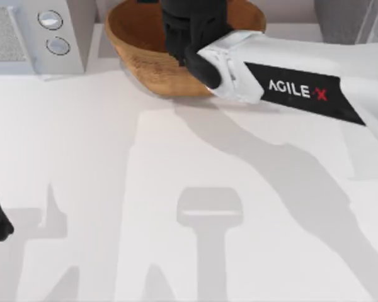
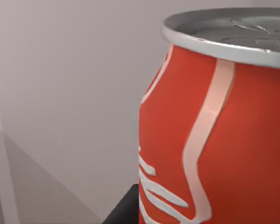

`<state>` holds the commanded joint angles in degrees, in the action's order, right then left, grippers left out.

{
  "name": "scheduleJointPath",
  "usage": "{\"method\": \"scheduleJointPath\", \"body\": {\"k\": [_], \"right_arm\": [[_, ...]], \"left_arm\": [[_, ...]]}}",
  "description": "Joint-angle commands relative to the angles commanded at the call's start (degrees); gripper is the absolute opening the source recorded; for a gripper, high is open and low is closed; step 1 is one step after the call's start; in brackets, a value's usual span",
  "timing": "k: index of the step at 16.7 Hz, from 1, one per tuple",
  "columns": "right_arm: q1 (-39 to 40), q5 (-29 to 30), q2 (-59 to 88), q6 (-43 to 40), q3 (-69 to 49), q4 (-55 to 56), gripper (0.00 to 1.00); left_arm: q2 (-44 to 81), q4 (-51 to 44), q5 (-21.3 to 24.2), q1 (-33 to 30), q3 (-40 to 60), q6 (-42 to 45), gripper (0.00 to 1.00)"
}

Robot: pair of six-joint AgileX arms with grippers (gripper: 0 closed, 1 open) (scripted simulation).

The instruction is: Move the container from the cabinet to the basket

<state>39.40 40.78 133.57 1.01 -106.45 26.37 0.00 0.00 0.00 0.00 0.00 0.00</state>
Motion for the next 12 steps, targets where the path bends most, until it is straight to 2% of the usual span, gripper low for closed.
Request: {"method": "scheduleJointPath", "body": {"k": [5,12], "right_arm": [[-0.31,-0.23,0.43,0.12,0.33,-0.19,0.00],[-1.57,-1.51,5.12,-0.10,-6.70,-1.50,0.00]], "left_arm": [[0.00,0.00,0.00,0.00,0.00,0.00,1.00],[0.00,0.00,0.00,0.00,0.00,0.00,1.00]]}}
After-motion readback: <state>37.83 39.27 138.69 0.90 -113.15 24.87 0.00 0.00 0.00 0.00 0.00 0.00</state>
